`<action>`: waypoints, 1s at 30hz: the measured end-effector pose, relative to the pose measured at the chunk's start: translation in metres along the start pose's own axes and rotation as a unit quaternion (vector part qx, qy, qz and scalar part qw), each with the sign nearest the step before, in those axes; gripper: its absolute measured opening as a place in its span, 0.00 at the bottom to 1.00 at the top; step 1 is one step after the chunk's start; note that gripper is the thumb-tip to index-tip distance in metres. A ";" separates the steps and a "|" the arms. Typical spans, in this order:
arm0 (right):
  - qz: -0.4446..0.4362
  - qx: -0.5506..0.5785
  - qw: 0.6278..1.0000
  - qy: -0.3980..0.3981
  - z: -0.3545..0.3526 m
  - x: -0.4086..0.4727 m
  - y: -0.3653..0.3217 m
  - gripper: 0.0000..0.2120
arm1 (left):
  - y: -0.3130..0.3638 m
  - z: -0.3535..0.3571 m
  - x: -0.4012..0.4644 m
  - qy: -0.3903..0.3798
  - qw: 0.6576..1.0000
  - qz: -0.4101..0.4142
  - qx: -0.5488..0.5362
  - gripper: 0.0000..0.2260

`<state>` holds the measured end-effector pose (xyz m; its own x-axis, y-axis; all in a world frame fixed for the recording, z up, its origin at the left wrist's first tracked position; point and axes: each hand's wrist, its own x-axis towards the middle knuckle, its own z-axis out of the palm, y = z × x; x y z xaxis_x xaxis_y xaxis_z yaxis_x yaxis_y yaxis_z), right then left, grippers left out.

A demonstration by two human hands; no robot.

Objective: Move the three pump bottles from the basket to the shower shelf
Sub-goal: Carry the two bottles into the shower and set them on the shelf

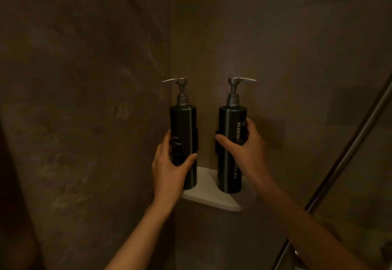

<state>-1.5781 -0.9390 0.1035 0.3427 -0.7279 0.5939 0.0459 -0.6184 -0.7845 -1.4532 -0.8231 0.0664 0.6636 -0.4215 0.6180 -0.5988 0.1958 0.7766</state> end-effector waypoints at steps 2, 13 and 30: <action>0.020 -0.004 1.000 -0.009 0.002 -0.011 0.011 0.35 | -0.005 -0.001 -0.006 -0.008 1.000 -0.006 0.012 0.36; 0.032 -0.036 0.998 -0.027 0.015 -0.038 0.040 0.37 | -0.016 -0.002 -0.003 -0.012 0.999 -0.006 0.045 0.36; 0.019 -0.085 0.996 -0.028 0.043 -0.020 0.039 0.34 | -0.023 0.004 0.009 0.021 0.997 -0.009 0.079 0.35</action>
<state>-1.5430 -0.9353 0.0534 0.3925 -0.7371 0.5500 -0.1252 -0.6353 -0.7620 -1.4356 -0.8352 0.0538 0.6911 -0.3862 0.6109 -0.6471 0.0460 0.7610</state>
